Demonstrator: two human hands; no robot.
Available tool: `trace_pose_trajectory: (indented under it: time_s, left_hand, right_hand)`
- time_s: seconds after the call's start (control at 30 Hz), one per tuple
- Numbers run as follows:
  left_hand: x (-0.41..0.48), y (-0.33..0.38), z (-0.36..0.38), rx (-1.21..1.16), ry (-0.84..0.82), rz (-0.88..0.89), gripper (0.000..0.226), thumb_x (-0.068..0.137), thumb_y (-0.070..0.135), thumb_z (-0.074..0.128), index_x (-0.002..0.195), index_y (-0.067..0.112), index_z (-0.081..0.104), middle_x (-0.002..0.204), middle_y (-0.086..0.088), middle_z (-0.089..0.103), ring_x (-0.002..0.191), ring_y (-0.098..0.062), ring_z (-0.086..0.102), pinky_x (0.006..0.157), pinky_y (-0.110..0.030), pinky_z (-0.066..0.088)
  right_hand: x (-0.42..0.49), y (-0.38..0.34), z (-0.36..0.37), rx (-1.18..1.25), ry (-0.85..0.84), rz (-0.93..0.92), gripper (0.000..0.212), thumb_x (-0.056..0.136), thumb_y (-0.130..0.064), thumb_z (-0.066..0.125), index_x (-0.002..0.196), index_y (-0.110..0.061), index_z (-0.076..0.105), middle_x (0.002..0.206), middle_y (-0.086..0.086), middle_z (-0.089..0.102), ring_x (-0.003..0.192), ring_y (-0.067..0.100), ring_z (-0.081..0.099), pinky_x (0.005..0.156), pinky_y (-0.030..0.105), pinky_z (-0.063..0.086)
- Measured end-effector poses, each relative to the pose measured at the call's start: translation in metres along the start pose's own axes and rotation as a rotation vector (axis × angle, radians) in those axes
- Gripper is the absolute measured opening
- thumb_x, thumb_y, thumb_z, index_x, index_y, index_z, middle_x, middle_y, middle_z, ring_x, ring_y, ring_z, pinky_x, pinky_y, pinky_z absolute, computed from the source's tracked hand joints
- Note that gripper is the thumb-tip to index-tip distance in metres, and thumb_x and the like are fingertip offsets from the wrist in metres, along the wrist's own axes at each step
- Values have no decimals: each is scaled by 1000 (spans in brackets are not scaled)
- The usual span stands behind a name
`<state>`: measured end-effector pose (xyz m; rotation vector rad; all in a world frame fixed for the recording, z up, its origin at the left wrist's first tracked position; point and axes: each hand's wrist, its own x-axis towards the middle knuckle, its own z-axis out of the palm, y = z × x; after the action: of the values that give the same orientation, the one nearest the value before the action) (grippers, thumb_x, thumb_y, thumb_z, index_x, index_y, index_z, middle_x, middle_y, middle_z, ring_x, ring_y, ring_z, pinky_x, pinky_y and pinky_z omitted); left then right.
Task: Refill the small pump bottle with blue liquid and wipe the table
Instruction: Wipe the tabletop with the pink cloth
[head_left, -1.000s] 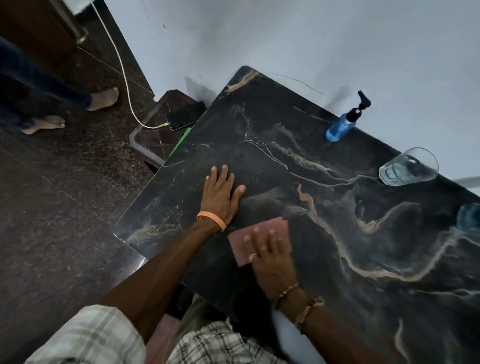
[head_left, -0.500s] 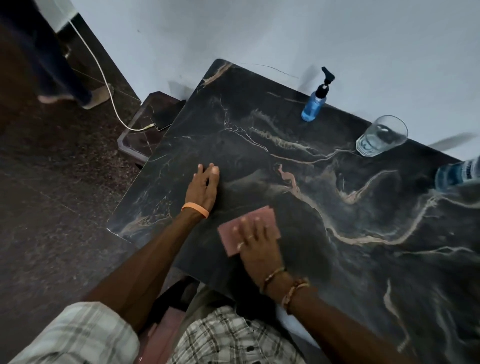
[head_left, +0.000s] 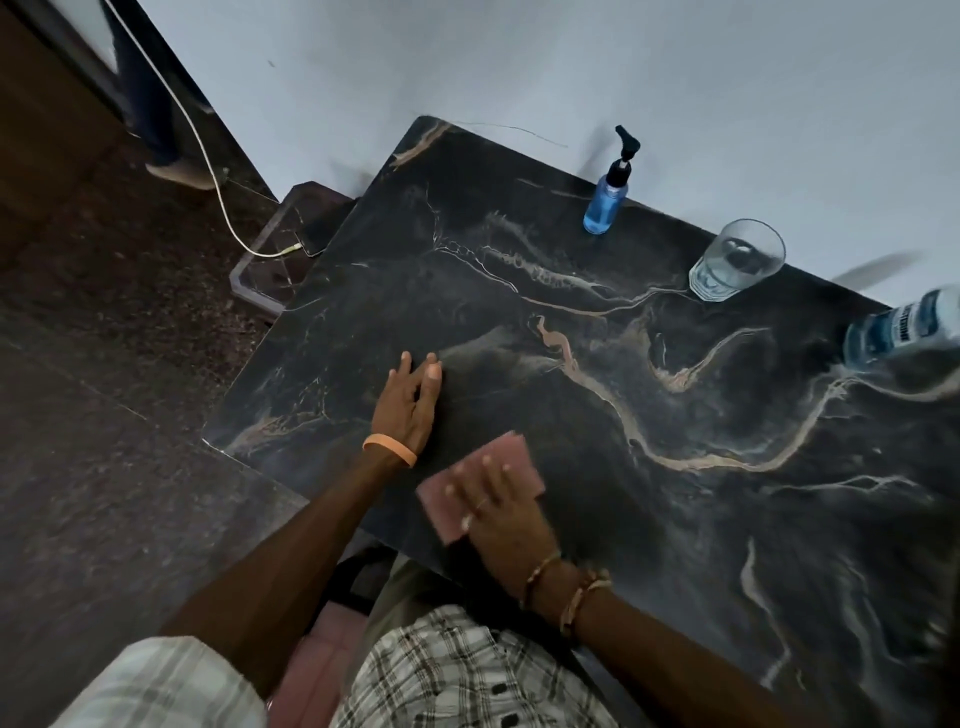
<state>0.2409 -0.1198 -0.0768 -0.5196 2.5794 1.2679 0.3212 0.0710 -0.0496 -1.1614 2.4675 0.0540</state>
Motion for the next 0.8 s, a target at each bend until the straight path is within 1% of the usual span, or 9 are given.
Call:
trace_pose_trajectory:
  time_s: [0.1,0.23,0.33,0.4,0.47,0.57,0.67,0.73,0.8]
  left_hand:
    - [0,-1,-3,0,-19,-21,67,94,64,19,143,27,45,158,-9,25,147,-30,16,120,-49,13]
    - [-1,3,-4,108,-22,33,61,98,59,25,143,23,45,156,-12,29,146,-32,18,119,-49,17]
    - [-10,12,7,216,-39,150,64,96,57,24,142,16,45,154,-9,34,147,-29,17,120,-44,14]
    - [-18,20,22,291,-102,270,62,98,55,25,141,15,46,153,-7,35,147,-27,17,120,-42,13]
    - [-26,30,45,337,-190,380,56,101,48,31,141,13,46,154,-5,34,147,-25,16,120,-40,11]
    - [-34,50,76,429,-281,492,52,102,43,34,143,13,44,157,-3,29,148,-23,11,120,-38,7]
    - [-28,71,90,493,-312,539,53,103,42,30,146,13,38,159,-3,24,149,-22,8,121,-37,7]
    - [-23,82,95,508,-341,537,53,103,40,30,147,11,37,159,-4,23,149,-23,9,120,-38,10]
    - [-20,87,98,549,-367,523,52,103,39,32,147,10,36,160,-5,21,148,-25,9,120,-39,14]
  right_hand:
    - [14,-25,-2,-55,-14,-169,47,88,-43,54,133,-27,56,144,4,49,131,36,44,105,51,39]
    - [34,28,-26,-103,-19,-20,49,96,-22,38,146,-20,37,156,10,26,143,39,19,117,52,12]
    - [-9,69,-21,-10,182,312,47,88,-9,42,131,-16,58,140,12,51,128,42,46,104,57,39]
    - [-44,71,-4,48,220,414,44,84,-9,46,124,-13,64,132,15,57,117,46,54,91,59,48]
    - [-67,51,15,62,178,399,46,84,-17,42,124,-12,65,132,17,57,116,47,55,87,58,50]
    - [-74,39,26,54,81,218,44,84,-26,57,126,-17,62,134,16,56,120,42,54,94,56,48]
    - [-60,95,10,-35,184,259,43,87,-20,52,129,-19,60,134,14,56,121,38,55,98,53,46]
    - [-64,137,4,-8,158,457,47,92,-18,52,139,-22,49,145,10,45,131,36,44,106,48,39]
    - [-83,150,8,118,68,653,52,99,-15,38,149,-28,29,158,5,21,144,33,20,116,44,18]
